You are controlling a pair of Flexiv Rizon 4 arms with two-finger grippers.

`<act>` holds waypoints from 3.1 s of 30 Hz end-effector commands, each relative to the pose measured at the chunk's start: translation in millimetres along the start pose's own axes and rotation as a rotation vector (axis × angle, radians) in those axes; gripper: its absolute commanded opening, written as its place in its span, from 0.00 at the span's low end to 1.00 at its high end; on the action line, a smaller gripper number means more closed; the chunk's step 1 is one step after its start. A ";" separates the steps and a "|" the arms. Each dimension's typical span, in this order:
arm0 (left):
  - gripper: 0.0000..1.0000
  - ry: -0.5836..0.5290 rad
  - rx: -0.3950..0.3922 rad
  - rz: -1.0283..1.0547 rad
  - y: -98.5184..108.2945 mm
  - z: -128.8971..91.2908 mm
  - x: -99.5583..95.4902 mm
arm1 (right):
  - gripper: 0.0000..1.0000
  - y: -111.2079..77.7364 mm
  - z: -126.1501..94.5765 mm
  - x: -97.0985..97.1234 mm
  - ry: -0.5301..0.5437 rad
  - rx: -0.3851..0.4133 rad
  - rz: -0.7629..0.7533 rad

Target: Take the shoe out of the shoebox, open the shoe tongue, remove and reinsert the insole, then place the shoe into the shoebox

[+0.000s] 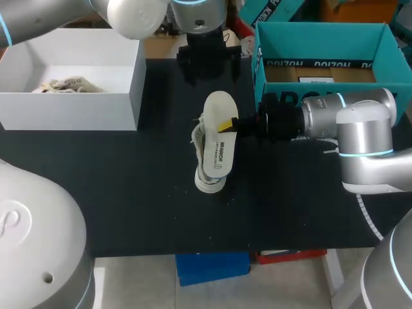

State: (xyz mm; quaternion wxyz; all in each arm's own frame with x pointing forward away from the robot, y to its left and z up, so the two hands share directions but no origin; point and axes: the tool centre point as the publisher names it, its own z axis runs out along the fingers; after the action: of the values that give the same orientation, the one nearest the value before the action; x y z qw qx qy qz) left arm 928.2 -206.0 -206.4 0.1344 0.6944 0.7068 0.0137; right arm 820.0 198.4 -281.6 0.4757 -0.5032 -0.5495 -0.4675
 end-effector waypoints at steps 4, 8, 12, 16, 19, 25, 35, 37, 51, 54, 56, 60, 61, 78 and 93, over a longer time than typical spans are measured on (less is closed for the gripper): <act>1.00 -0.001 -0.005 0.007 -6.4 -6.6 -4.2 | 0.00 -1.4 0.4 0.3 -0.001 -0.005 0.000; 1.00 -0.011 -0.006 0.015 -23.6 -14.0 -5.4 | 0.00 -1.4 0.4 0.3 -0.001 -0.005 0.000; 1.00 -0.011 0.007 0.028 -47.8 -17.4 -3.2 | 0.00 -1.4 0.4 0.3 -0.001 -0.005 0.000; 1.00 0.002 0.024 0.026 -73.9 -18.0 0.6 | 0.00 -1.4 0.4 0.3 -0.001 -0.005 0.000; 1.00 0.000 0.032 0.022 -94.2 -21.8 3.8 | 0.00 -1.4 0.4 0.3 -0.001 -0.005 0.000; 1.00 -0.004 0.046 0.009 -130.7 -24.4 10.5 | 0.00 -1.4 0.4 0.3 -0.001 -0.005 0.000; 1.00 -0.147 0.095 -0.014 -164.2 -27.2 26.5 | 0.00 -1.4 0.4 0.3 -0.001 -0.005 0.000; 1.00 -0.240 0.097 -0.003 -167.7 -30.6 29.0 | 0.00 -1.4 0.4 0.3 -0.001 -0.005 0.000; 1.00 -0.708 0.196 -0.078 -166.1 -29.4 56.1 | 0.00 -1.4 0.4 0.3 -0.001 -0.005 0.000; 1.00 -0.708 0.196 -0.078 -166.1 -29.4 56.1 | 0.00 -1.4 0.4 0.3 -0.001 -0.005 0.000; 1.00 -0.708 0.196 -0.078 -166.1 -29.4 56.1 | 0.00 -1.4 0.4 0.3 -0.001 -0.005 0.000; 1.00 -0.708 0.196 -0.078 -166.1 -29.4 56.1 | 0.00 -1.4 0.4 0.3 -0.001 -0.005 0.000; 1.00 -0.708 0.196 -0.078 -166.1 -29.4 56.1 | 0.00 -1.4 0.4 0.3 -0.001 -0.005 0.000; 1.00 -1.098 0.132 -0.053 -176.9 -23.4 55.6 | 0.00 -1.4 0.4 0.3 -0.001 -0.005 0.000; 1.00 -1.264 0.048 -0.058 -173.2 -11.5 59.2 | 0.00 -1.4 0.4 0.3 -0.001 -0.005 0.000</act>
State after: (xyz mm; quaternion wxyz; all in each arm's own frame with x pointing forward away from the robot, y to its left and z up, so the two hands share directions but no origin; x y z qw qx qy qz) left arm 760.4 -152.7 -236.5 0.4588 0.5896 0.5466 -0.3782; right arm 820.0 198.4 -281.6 0.4756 -0.5033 -0.5494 -0.4676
